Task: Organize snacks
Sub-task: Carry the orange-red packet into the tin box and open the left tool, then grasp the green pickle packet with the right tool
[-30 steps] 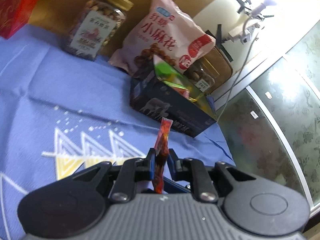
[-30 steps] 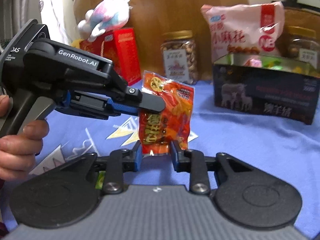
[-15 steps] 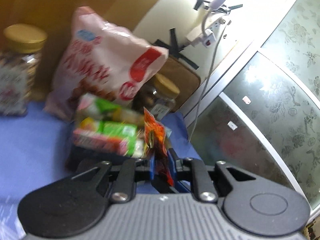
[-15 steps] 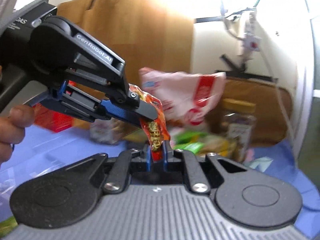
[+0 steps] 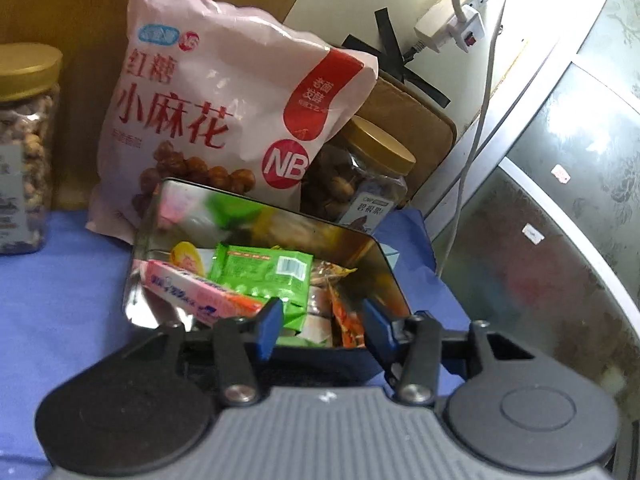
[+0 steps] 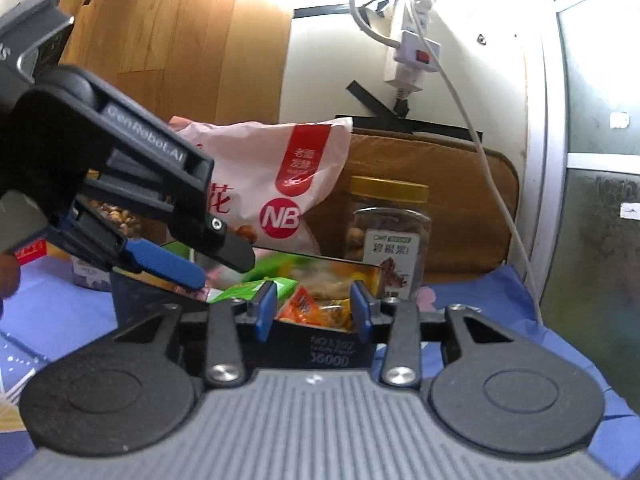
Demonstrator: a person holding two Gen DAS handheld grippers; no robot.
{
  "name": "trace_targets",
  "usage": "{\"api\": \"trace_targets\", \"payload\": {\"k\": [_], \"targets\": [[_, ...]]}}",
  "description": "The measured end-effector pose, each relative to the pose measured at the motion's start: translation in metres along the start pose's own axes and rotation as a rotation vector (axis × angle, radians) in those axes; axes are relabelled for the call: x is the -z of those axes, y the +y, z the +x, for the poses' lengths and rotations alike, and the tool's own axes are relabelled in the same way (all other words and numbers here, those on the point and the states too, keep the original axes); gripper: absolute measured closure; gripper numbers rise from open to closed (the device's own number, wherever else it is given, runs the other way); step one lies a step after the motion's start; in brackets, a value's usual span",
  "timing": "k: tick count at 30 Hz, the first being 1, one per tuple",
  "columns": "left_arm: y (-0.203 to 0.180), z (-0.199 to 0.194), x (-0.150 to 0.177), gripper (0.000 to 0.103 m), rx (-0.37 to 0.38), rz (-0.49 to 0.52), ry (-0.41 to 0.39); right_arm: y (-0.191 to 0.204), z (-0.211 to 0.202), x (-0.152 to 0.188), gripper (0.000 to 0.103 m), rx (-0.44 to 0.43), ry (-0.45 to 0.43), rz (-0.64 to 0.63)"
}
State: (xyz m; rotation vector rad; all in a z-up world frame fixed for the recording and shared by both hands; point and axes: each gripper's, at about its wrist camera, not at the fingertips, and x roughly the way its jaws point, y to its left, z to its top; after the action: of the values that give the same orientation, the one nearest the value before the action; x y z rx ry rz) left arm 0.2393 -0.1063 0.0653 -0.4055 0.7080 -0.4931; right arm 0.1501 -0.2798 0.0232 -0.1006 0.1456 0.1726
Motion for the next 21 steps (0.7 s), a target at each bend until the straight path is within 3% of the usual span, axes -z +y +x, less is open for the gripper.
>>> {"api": "trace_targets", "payload": {"k": [6,9,16,21], "targets": [[0.008,-0.05,0.018,0.058,-0.005,-0.006,-0.03,0.011,-0.017,-0.001,0.059,-0.054,-0.037,0.012],[0.022,-0.081,0.047,0.054,-0.018,-0.014,-0.006,0.009,-0.025,-0.005,0.057,-0.168,0.028,0.104],[0.076,-0.141,0.124,0.052,-0.021,-0.14,0.115,0.016,-0.057,0.018,0.053,-0.618,0.374,0.276],[0.081,-0.176,0.158,0.051,0.031,-0.174,0.119,0.029,-0.087,0.04,0.053,-0.863,0.607,0.405]]}}
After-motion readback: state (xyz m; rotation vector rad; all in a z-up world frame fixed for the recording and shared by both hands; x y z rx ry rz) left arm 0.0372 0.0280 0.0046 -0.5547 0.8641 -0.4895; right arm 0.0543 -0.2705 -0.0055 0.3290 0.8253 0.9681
